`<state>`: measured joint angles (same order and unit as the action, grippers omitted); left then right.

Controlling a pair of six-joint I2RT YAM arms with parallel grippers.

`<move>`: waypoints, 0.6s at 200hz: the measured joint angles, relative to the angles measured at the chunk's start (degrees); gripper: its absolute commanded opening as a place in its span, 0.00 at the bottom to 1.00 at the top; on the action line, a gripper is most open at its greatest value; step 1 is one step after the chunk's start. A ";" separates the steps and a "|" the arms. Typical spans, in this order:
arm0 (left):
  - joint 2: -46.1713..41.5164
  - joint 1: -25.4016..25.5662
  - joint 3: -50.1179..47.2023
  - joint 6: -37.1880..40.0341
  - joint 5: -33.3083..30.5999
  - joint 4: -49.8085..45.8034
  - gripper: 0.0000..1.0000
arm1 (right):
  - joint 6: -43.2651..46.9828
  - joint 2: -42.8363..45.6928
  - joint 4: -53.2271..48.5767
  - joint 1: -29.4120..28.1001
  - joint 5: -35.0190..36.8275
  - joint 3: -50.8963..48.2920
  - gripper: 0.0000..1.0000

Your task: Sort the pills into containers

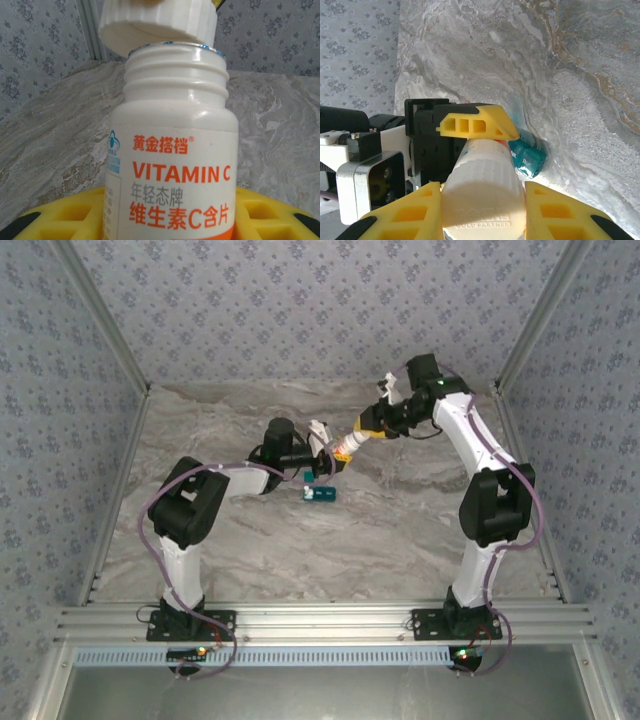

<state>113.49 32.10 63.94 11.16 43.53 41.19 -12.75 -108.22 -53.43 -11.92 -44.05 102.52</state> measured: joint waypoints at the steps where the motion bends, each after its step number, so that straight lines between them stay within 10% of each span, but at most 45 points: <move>1: 0.00 0.00 0.02 0.04 0.02 -0.11 0.00 | 0.02 0.00 -0.02 0.00 -0.02 -0.04 0.30; 120: -0.11 -0.22 0.11 1.92 1.46 -2.93 0.00 | 4.74 0.00 -2.21 0.07 -2.29 -2.60 0.30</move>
<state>113.38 31.88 64.05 13.08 44.99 38.26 -8.01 -108.22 -55.64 -11.86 -46.35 99.92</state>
